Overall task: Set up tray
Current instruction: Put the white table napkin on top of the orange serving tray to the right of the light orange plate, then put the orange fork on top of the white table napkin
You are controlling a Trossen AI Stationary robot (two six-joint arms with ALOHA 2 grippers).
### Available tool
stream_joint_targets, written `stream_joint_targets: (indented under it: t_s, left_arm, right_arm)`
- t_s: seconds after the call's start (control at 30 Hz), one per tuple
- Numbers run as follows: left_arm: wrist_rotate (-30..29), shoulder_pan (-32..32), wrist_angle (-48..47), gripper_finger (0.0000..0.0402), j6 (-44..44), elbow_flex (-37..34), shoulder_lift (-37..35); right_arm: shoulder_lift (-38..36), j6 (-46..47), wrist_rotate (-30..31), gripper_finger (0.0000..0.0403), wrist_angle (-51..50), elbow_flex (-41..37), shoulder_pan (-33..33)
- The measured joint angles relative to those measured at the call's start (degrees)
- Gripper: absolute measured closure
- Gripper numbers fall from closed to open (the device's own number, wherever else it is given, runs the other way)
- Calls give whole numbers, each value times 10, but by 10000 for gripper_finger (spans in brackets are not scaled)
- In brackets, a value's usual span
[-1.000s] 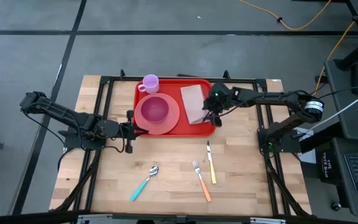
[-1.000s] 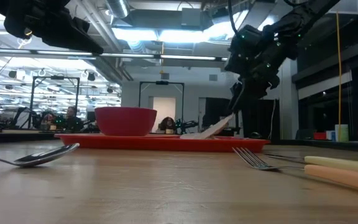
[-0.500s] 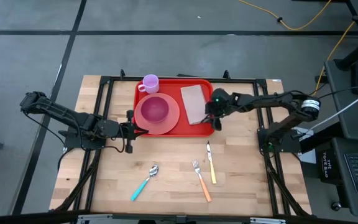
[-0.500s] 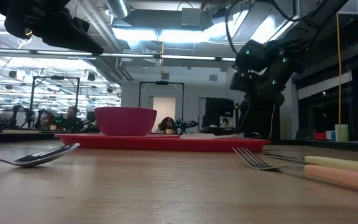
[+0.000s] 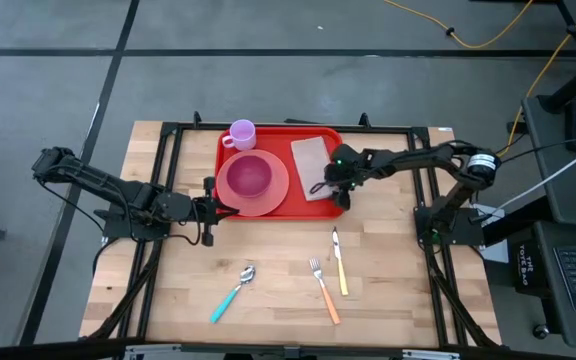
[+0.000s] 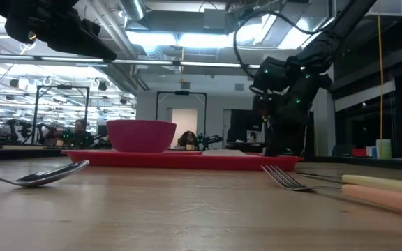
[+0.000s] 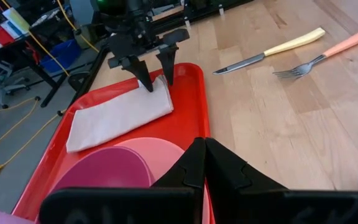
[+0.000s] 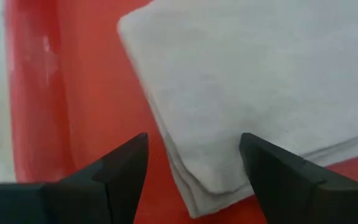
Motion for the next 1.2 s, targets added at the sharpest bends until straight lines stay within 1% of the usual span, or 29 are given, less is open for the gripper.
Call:
stream_joint_targets:
  t_s: [0.1, 0.2, 0.27, 0.47, 0.57, 0.67, 0.93, 1.1, 1.2]
  left_arm:
    - [0, 0, 0, 399, 0, 0, 0]
    - [0, 0, 0, 400, 0, 0, 0]
    - [0, 0, 0, 400, -2, 0, 0]
    - [0, 0, 0, 396, -14, 0, 0]
    - [0, 0, 0, 399, -14, 0, 0]
    - [0, 0, 0, 400, -15, 0, 0]
    - [1, 0, 0, 398, -15, 0, 0]
    - [2, 0, 0, 400, -15, 0, 0]
    - [2, 0, 0, 397, -15, 0, 0]
  right_arm:
    - [8, 32, 26, 143, -19, 10, 1]
    - [10, 58, 34, 143, -16, 11, 1]
    - [10, 92, 38, 143, -11, 11, 1]
    - [10, 198, 35, 143, 6, 11, 0]
    - [9, 223, 13, 143, 22, 9, -1]
    - [4, 230, -2, 143, 34, 8, 0]
    - [2, 230, -20, 143, 46, 8, 0]
    - [2, 228, -24, 143, 70, 8, 0]
    - [1, 224, -43, 143, 93, 8, 0]
